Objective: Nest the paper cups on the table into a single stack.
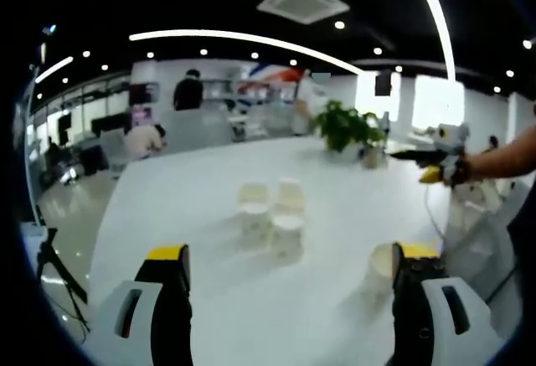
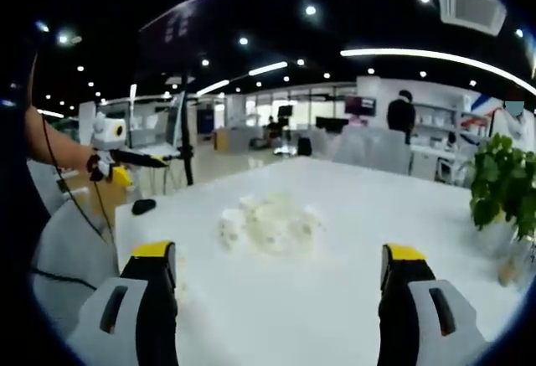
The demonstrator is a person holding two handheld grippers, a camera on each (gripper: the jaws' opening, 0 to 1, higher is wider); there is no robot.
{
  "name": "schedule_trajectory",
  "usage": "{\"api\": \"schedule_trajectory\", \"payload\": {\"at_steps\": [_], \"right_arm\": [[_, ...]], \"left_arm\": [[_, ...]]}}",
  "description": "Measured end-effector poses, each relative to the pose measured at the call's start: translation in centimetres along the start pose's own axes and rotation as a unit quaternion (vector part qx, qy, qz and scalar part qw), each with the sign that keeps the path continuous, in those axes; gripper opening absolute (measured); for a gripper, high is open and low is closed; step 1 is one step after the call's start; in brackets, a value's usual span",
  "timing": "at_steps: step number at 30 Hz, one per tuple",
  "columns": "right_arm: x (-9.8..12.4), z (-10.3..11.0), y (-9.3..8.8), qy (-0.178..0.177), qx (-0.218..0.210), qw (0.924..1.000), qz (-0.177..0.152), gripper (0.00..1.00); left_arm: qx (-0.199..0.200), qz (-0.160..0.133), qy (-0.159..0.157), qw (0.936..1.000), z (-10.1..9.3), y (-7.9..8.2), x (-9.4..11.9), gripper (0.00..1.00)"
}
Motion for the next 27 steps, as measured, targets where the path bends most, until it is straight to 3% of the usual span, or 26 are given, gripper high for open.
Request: {"api": "schedule_trajectory", "payload": {"at_steps": [7,12,27], "right_arm": [[-0.2,0.1,0.0,0.003,-0.011,0.9999,0.009,1.00],[-0.2,0.2,-0.1,0.008,-0.010,0.9999,-0.005,1.00],[-0.3,-0.4,-0.3,-0.012,-0.013,0.9998,-0.001,1.00]], "left_arm": [[-0.017,0.007,0.021,0.9996,0.7,-0.3,0.3,0.98],[-0.012,0.011,0.020,0.9997,0.8,-0.8,0.3,0.98],[-0.012,0.020,0.025,0.9994,1.6,-1.9,-1.0,0.98]]}}
Point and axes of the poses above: the point that each gripper's makers call its tool centre point, and the gripper's own axes: x roughly backward along the fingers, z roughly to its left, y roughly out of its top, the point moved 8 cm from there along x, roughly backward along the fingers, and after that the axes turned 11 degrees about -y, right-handed, at the moved point
